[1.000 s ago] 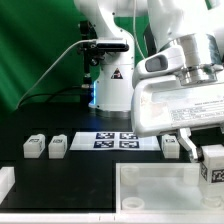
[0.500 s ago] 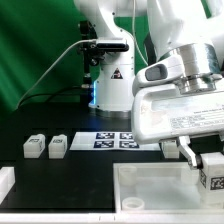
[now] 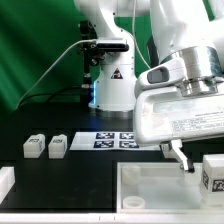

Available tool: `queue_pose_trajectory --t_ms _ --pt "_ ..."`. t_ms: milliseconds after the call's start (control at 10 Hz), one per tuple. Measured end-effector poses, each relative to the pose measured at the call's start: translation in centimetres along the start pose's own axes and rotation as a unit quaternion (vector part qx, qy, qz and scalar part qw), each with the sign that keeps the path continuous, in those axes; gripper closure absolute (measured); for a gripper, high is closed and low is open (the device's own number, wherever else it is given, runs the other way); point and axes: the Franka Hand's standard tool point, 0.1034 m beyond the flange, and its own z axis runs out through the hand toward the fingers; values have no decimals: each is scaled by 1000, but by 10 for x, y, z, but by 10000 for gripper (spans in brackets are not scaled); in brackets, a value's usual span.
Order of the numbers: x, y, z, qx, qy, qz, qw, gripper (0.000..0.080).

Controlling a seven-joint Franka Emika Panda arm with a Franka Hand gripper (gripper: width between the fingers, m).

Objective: Assemble one leg

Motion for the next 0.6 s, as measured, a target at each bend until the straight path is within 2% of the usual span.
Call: queue_pose_trajectory --t_ms 200,600 --pt "-1 0 0 0 -1 0 1000 156" --pt "-1 0 1 0 -1 0 1000 150"
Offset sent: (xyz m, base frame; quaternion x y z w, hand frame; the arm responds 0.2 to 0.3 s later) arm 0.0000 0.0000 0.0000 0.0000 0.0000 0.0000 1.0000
